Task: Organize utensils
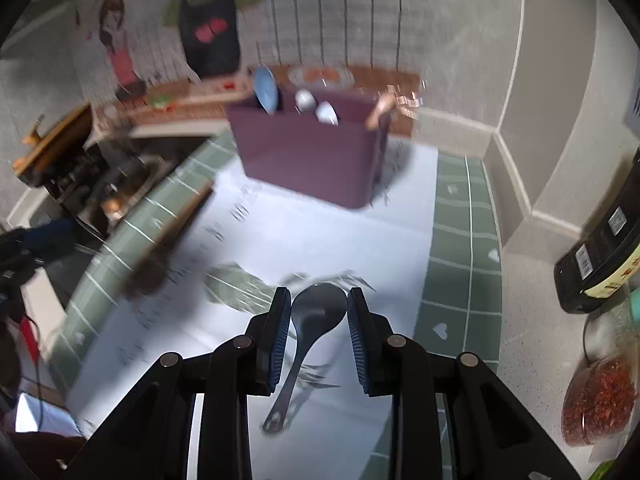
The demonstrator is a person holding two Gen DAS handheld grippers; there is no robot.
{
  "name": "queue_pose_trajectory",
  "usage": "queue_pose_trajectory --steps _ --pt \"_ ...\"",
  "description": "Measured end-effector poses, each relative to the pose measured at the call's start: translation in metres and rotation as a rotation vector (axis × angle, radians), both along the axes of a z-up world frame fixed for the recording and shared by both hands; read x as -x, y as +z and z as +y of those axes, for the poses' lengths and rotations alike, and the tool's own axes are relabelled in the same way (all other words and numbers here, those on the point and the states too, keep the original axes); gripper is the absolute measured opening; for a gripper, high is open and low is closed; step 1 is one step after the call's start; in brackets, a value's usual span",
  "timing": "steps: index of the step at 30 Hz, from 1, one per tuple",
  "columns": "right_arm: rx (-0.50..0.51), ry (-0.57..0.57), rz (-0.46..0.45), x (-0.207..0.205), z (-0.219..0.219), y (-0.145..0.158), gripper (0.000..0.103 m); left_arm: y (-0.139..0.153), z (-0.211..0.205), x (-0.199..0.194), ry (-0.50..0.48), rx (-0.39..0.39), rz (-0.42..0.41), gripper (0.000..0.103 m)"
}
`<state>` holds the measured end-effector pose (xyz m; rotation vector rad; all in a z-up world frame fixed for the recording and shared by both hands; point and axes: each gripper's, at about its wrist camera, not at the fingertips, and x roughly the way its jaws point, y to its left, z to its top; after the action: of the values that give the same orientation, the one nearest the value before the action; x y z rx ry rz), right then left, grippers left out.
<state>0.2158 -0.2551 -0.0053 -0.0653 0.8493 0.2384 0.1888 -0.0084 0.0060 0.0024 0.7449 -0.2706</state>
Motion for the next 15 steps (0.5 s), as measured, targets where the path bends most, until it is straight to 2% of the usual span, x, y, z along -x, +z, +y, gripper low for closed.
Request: queue_pose_trajectory --steps 7,9,12,15 --pt "-0.034 -0.009 -0.107 0.014 0.016 0.036 0.026 0.022 0.001 -0.005 -0.065 0.025 -0.001 0.027" --pt "-0.028 -0.008 -0.130 0.016 0.020 0.046 0.026 0.031 0.003 -0.011 -0.079 0.044 0.013 0.013" --pt "-0.018 -0.005 -0.156 0.017 0.025 0.059 0.026 0.044 0.005 -0.022 -0.095 0.078 0.033 0.012" --pt "-0.010 -0.002 -0.171 0.015 0.028 0.068 0.026 0.054 0.004 -0.029 -0.104 0.074 0.022 0.012"
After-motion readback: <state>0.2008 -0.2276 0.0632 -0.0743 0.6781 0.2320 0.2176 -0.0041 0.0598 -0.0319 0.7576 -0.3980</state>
